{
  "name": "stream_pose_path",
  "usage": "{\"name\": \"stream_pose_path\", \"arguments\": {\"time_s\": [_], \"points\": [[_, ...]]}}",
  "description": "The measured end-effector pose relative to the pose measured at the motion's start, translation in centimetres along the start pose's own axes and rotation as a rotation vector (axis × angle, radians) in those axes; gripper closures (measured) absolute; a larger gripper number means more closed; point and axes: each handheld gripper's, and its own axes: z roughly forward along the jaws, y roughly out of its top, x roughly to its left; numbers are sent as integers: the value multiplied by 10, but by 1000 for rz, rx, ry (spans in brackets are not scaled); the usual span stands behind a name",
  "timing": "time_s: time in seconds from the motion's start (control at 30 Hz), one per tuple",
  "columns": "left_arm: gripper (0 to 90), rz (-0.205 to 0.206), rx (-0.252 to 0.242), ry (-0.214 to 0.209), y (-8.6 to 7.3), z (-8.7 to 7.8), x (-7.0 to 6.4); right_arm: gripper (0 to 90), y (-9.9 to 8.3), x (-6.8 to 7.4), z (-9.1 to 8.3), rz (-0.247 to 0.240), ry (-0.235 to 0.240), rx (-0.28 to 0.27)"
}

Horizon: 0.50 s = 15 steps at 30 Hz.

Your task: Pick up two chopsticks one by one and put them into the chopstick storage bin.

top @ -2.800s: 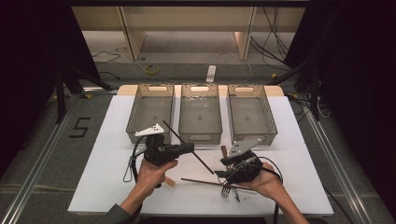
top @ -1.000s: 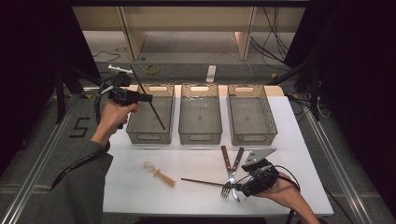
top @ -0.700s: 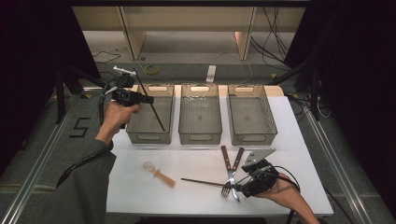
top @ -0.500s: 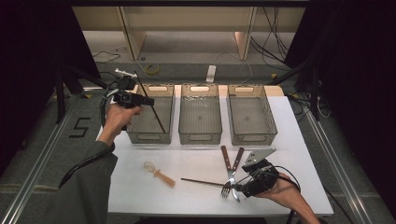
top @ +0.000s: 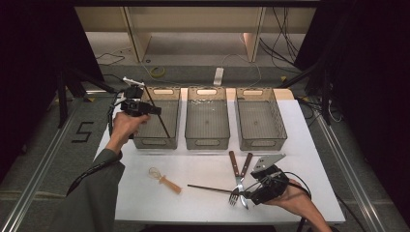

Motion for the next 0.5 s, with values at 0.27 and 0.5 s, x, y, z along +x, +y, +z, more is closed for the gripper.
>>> {"name": "stream_pose_path", "arguments": {"time_s": [0.27, 0.5], "points": [[774, 1, 16, 33, 0, 9, -1, 232, 0, 0, 0, -7, 0, -2], [551, -34, 12, 81, 1, 10, -1, 233, 0, 0, 0, -11, 0, -2]]}}
